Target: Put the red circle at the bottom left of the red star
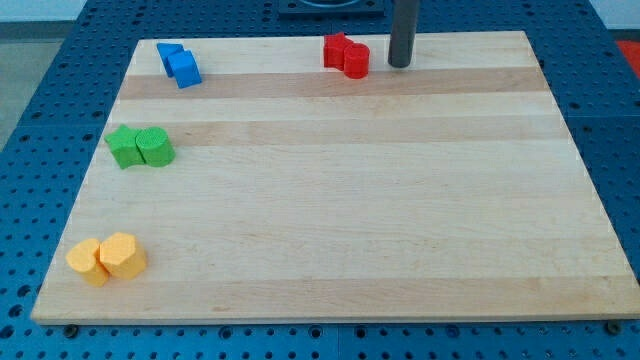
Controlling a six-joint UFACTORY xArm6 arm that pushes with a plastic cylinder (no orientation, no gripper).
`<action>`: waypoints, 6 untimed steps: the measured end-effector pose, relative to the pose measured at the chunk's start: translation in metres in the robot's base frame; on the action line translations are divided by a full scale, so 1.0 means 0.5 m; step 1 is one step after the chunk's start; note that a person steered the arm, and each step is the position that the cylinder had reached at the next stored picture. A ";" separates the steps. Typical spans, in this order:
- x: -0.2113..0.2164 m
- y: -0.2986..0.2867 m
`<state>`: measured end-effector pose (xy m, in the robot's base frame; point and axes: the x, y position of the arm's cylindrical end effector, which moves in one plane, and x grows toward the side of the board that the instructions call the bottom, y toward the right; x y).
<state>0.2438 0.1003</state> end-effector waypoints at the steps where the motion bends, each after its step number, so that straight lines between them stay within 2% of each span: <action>1: -0.017 -0.019; 3: 0.028 -0.068; 5: 0.029 -0.183; 6: 0.043 -0.154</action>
